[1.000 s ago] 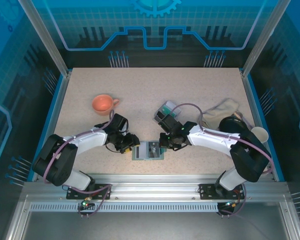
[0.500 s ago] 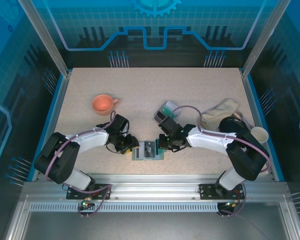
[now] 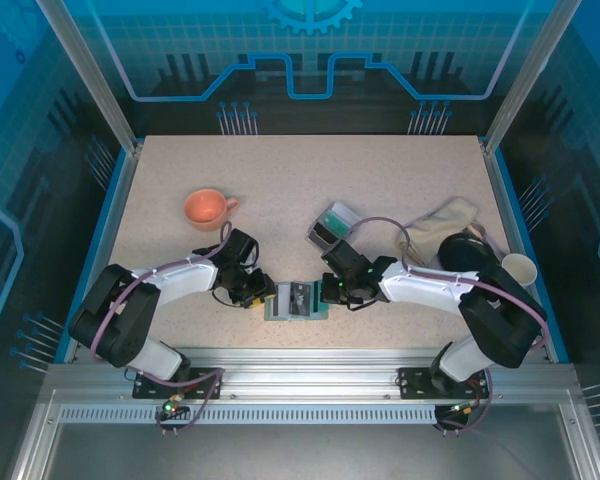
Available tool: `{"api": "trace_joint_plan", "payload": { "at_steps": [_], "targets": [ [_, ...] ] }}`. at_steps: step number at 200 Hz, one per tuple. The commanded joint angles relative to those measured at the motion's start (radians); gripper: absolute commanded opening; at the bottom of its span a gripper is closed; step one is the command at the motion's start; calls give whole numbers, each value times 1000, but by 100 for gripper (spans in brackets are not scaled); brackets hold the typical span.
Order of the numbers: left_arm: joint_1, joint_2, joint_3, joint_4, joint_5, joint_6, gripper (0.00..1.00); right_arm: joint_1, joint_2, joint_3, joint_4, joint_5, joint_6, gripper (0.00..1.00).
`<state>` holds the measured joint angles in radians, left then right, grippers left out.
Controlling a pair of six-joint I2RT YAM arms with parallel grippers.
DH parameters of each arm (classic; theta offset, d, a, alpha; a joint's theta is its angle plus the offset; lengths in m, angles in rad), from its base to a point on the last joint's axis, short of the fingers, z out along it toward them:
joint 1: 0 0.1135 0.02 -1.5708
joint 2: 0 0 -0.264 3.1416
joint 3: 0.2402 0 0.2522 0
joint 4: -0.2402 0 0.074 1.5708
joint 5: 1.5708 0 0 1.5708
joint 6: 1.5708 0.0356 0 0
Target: Put the credit cards into the card holder
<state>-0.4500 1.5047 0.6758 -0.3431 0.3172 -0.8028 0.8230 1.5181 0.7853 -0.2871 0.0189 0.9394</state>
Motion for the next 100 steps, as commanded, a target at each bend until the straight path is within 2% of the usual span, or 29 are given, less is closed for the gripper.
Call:
{"api": "trace_joint_plan", "payload": {
  "at_steps": [1,53,100],
  "targets": [
    [-22,31,-26,18,-2,10,35,9,33,-10,-9,-12,6,2],
    [-21,26,-23,19,-10,4,33,-8,27,-81,222,-98,95,2],
    [-23,12,-30,22,-23,-5,32,-23,6,-116,345,-157,122,3]
  ]
}}
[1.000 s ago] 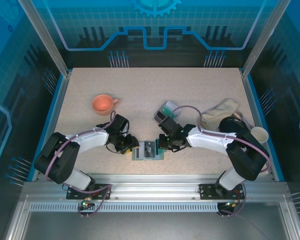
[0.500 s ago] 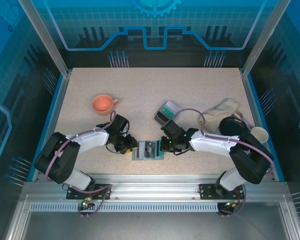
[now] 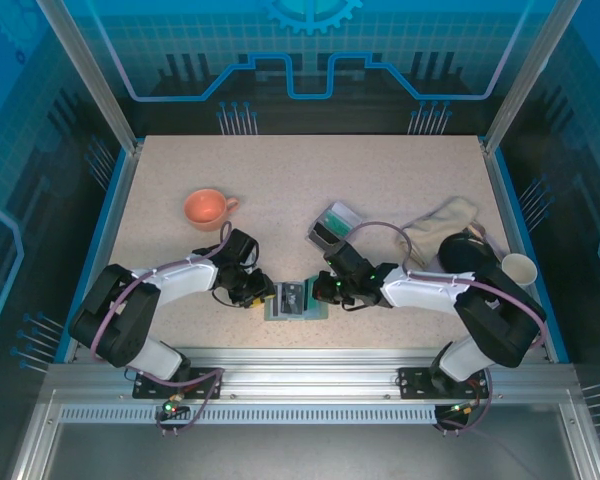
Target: Put the credit cards into the card holder
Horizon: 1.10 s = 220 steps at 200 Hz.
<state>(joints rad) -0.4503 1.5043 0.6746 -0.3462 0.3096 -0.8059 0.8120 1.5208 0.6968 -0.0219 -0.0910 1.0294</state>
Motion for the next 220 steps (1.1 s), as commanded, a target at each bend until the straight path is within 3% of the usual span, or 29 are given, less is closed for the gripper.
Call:
{"api": "trace_joint_plan", "payload": {
  "at_steps": [1,77,125,146,173,192,220],
  "targets": [
    [-22,12,-29,26,-15,-1,32,-12,2,-27,80,-47,32,3],
    [-22,-22,-26,28,-27,-10,32,-24,-120,30,-41,-35,-20,4],
    [-23,-139,-32,-4,-99,-25,34,-12,-8,117,7,-138,-21,4],
    [-21,-221,-35,-67,-184,-47,37,-1,39,163,-1,-155,-29,4],
    [-16,-334,-62,-115,-272,-83,51,9,105,222,-32,-190,-42,4],
    [-10,-367,-76,-110,-260,-84,57,9,142,240,-39,-210,-43,2],
    [-6,-333,-82,-58,-181,-51,57,-8,63,190,-63,-132,-57,2]
  ]
}}
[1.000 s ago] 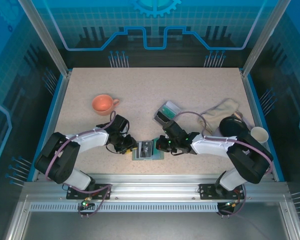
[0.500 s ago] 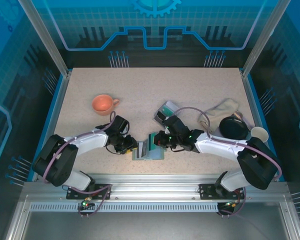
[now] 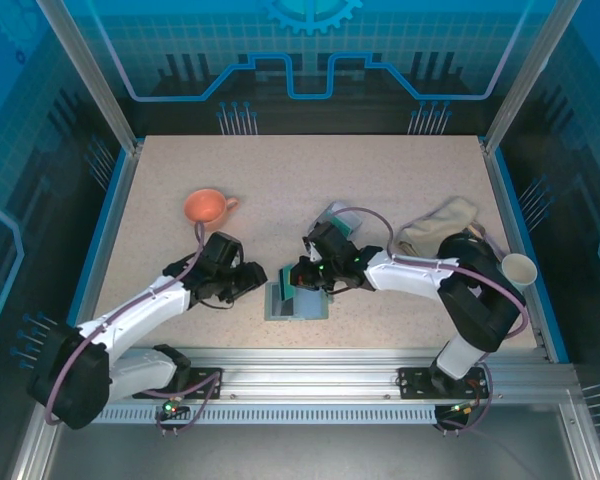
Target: Put the credit cards into the card holder
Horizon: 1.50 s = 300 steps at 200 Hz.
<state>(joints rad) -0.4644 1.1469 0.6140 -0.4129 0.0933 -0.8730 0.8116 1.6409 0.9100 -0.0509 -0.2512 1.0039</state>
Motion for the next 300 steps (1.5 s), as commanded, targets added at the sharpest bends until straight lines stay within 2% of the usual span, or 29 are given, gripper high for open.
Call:
{"api": "trace_joint_plan", "payload": {
  "at_steps": [1,25,70,141,168,182,212,252,300],
  "targets": [
    [8,25,-22,13,39,18,57,-8,-57,-24,-34,29,-32,2],
    [9,98,-25,78,116,29,53,-19,-77,-81,-32,9,-67,2],
    [9,208,-6,126,186,43,49,-20,-62,-152,33,4,-36,2],
    [9,292,-19,142,197,37,34,-10,28,-203,195,-34,35,1],
    [8,296,-25,137,191,36,32,-11,-35,-186,114,15,19,1],
    [7,294,-27,138,190,38,32,-9,-51,-197,144,9,34,2],
    [8,304,-17,129,187,43,26,12,32,-176,180,-19,50,1],
    [7,301,-23,128,182,40,24,21,79,-170,178,-24,70,0],
    [7,292,-20,107,159,42,24,1,-93,-152,21,56,14,0]
  ]
}}
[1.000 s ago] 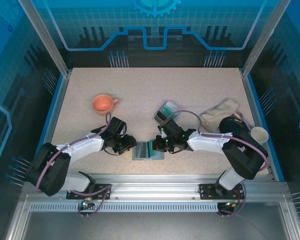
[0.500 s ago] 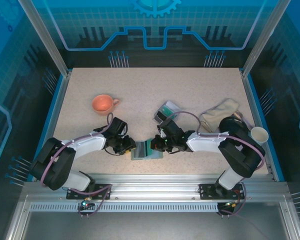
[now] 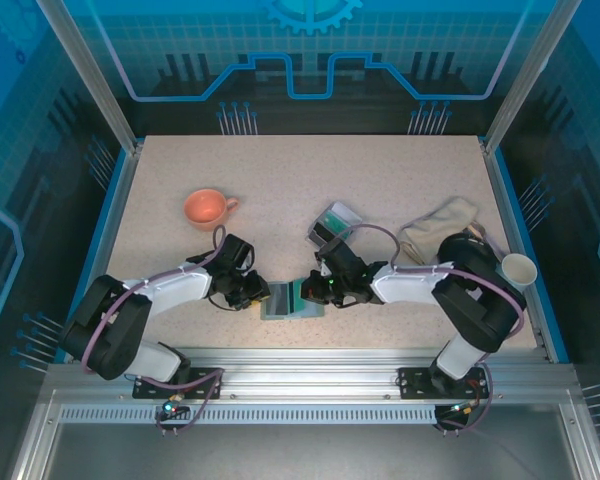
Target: Put the credit cards into the card holder
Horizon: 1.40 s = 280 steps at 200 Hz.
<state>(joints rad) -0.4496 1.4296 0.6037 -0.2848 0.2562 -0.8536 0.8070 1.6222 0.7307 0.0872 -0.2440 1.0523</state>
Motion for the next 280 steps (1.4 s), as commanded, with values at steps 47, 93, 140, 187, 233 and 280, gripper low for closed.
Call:
{"api": "trace_joint_plan", "payload": {
  "at_steps": [47,93,140,187,233,280],
  "targets": [
    [-9,23,-4,-10,8,17,24,6,-46,25,-61,8,-16,0],
    [-9,22,-4,3,18,14,25,24,49,34,45,-44,24,0],
    [-8,21,1,-2,26,16,25,37,132,23,31,-18,65,0],
    [-9,3,-1,2,23,7,26,69,153,53,31,17,83,4],
    [-9,-13,-2,-2,16,2,27,110,216,106,44,22,123,8],
    [-9,-23,-3,-7,6,5,28,105,174,106,-8,34,101,22]
  ]
}}
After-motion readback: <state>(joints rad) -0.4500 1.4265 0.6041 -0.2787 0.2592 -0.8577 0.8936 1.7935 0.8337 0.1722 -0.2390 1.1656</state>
